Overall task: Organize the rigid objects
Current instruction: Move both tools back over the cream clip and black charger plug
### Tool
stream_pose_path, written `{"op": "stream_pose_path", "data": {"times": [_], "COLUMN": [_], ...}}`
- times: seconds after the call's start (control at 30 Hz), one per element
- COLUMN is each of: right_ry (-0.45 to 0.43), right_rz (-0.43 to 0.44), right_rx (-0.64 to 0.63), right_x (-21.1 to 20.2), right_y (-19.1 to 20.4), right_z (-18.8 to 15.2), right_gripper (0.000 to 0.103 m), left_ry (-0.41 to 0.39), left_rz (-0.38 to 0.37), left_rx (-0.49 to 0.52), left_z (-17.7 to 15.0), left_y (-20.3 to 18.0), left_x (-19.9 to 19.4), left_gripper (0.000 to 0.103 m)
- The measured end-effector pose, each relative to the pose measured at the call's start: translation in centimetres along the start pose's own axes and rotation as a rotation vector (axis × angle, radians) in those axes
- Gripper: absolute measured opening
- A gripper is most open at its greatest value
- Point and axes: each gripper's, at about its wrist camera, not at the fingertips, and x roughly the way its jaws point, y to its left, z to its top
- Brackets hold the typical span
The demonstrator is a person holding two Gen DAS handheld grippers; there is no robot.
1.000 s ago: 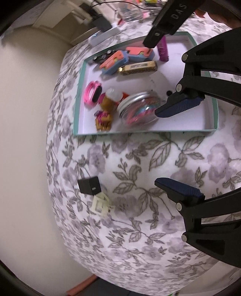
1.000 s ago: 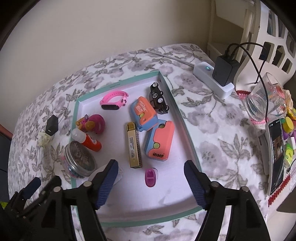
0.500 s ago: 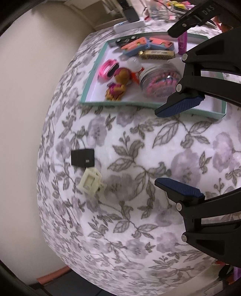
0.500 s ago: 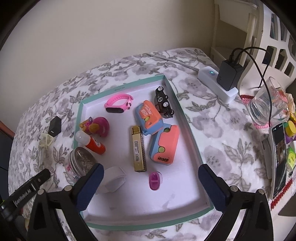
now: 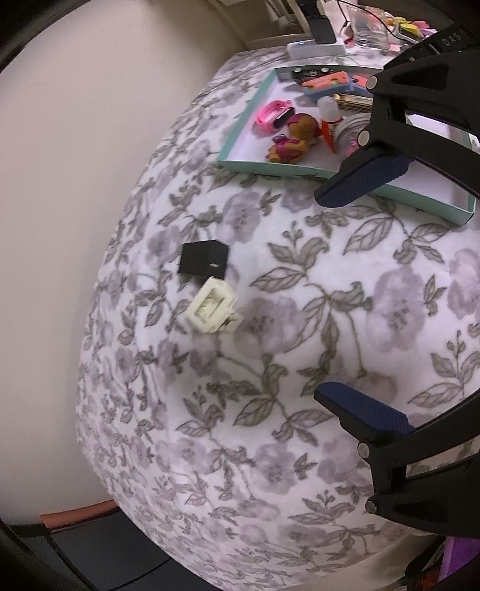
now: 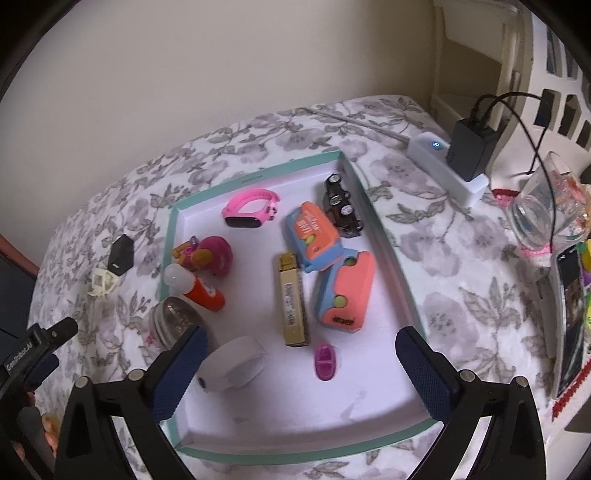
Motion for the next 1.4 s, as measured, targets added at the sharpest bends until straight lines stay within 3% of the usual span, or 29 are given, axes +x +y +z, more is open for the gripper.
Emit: {"op": "stream_pose_path", "data": {"times": [0.13,0.3,0.6,1.1,1.4], "right_ry": [-0.009,-0.038,-0.120,-0.089,-0.083], "right_rz": [0.029,0.001,-0.010,0.047,0.086], "right_rx": [0.004,-0.006,-0.106,-0.276,-0.307], "right_x": [-0.2,-0.8,-3.2,-1.4,0.8], "right_y": [0.5,1.1,5.0,13.7,17.6], "right_z": [-0.1,0.0,0.4,-1.8,-0.5], "right_gripper": [0.103,0.103,0.103,0.103,0.103], "left_ry": [-0.020,-0.032,-0.023,0.041,0.076], "left_rz": [0.011,0.022,0.068,0.100,0.069], "left_rx": [-0.005,-0.007,-0.052,-0.152,-0.173], "left_z": [0.5,1.0,2.5,3.2,5.1], "left_y": [0.5,0.8,3.4,8.2,9.7], "left_x": [-0.5,-0.7,-0.7,-0.2,1.7], "left_gripper": [0.096,0.096,0.096,0.096,0.096]}}
